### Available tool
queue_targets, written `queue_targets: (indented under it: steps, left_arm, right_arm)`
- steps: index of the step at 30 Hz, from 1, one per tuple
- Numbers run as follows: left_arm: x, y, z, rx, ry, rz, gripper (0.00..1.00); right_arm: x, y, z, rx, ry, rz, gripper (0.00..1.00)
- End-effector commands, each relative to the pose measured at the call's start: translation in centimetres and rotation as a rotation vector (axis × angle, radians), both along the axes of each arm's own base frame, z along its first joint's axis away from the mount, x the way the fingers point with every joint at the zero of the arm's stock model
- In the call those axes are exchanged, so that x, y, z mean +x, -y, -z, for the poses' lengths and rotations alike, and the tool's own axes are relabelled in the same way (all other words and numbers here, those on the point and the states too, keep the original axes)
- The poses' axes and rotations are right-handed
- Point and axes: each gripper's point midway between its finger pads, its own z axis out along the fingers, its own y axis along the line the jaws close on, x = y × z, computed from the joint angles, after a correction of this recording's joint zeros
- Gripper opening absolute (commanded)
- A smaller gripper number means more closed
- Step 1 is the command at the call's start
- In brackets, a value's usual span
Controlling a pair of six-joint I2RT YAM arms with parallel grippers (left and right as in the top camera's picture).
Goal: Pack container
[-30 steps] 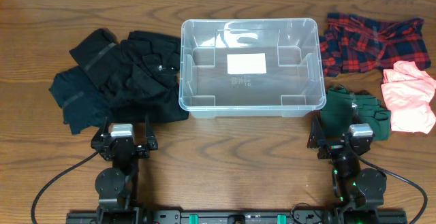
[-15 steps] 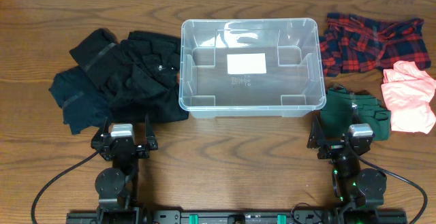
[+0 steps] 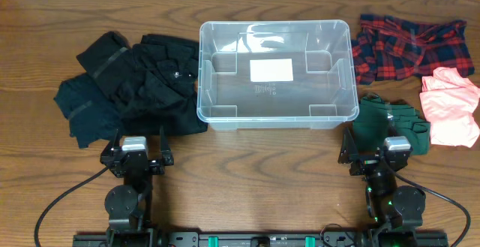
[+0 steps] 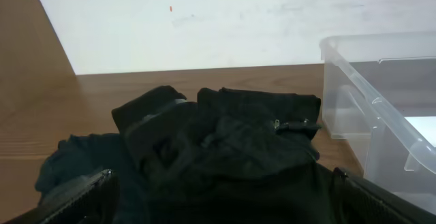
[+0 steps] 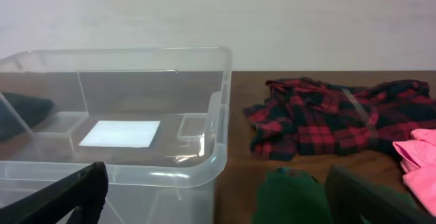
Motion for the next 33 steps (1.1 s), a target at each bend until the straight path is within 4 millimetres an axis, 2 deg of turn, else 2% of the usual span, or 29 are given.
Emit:
queue_targets:
  steps: [1,9,16,19,23,29,33]
  left_arm:
    - [-0.1,0.0,1.8,0.011,-0.058,-0.002,0.98]
    - [-0.1,-0.1,1.8,0.012,-0.059,-0.006,0.98]
    - [0.0,0.0,3.0,0.010,-0.109,-0.001,0.98]
    - [0.0,0.0,2.0,0.005,-0.093,-0.002,0.98]
    - [-0.3,-0.3,-2.8,-0.003,0.003,-0.021,0.98]
    - [-1.1,-1.3,-13.1,-0.021,0.147,-0.082,0.98]
    - [-0.1,-1.4,-19.5,-0.019,0.178,-0.085,0.98]
  right_arm:
    - [0.0,0.2,0.1,0.009,-0.002,0.010,0.99]
    - [0.0,0.2,0.1,0.009,-0.002,0.010,0.99]
    - [0.0,0.2,0.1,0.009,-0.002,0.010,0.99]
    - [0.0,0.2,0.1,0.009,-0.002,0.010,0.99]
    - [0.0,0.2,0.1,0.009,-0.002,0.010,0.99]
    - [0.0,0.2,0.1,0.009,-0.002,0.010,0.99]
    - [0.0,0.2,0.1,0.009,-0.002,0.010,0.99]
